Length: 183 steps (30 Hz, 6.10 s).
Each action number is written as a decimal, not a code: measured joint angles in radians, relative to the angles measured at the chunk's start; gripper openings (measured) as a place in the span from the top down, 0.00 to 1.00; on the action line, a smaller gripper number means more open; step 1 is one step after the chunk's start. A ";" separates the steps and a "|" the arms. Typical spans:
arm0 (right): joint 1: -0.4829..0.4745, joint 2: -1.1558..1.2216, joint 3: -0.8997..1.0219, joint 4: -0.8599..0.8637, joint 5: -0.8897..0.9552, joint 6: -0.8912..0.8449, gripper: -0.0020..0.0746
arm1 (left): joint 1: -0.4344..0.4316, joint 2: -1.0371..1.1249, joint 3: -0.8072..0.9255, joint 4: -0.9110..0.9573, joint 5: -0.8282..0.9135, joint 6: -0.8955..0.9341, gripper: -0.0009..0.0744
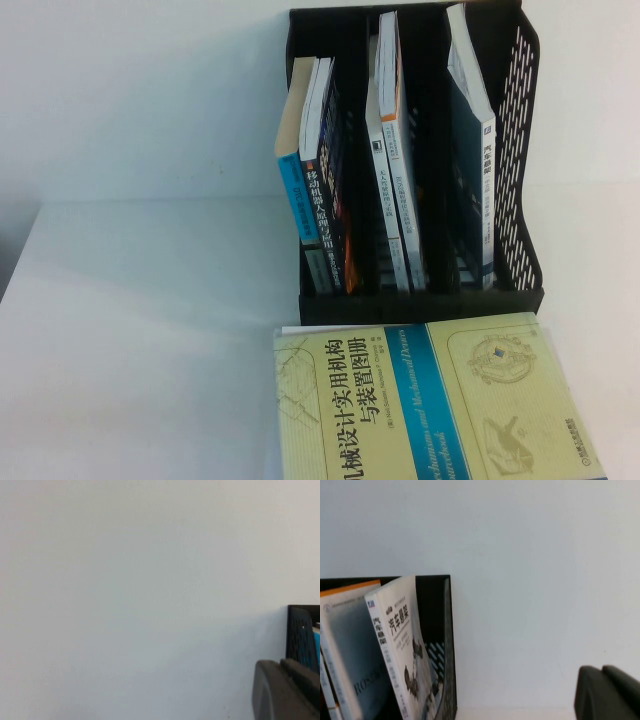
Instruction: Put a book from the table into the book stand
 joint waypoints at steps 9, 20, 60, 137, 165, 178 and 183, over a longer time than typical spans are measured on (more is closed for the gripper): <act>0.000 0.000 0.000 0.002 -0.083 0.004 0.98 | 0.000 0.000 0.000 -0.061 -0.052 -0.088 0.99; 0.000 0.138 -0.339 0.105 0.670 0.008 0.98 | 0.000 0.144 -0.331 -0.104 0.590 -0.120 0.99; 0.109 1.400 -0.480 1.251 0.501 -1.042 0.98 | 0.000 1.001 -0.414 -1.144 0.890 0.642 0.99; 0.238 1.513 -0.600 1.347 0.603 -1.070 0.97 | 0.023 1.112 -0.551 -1.309 1.153 0.683 0.33; 0.238 1.524 -0.617 1.249 0.581 -0.995 0.97 | 0.265 1.320 -0.639 -1.125 1.322 0.725 0.33; 0.238 1.596 -0.626 1.267 0.629 -0.988 0.97 | 0.281 1.435 -0.641 -1.126 1.346 0.784 0.33; 0.250 1.597 -0.626 1.283 0.627 -0.988 0.97 | 0.281 1.460 -0.649 -1.125 1.346 0.784 0.33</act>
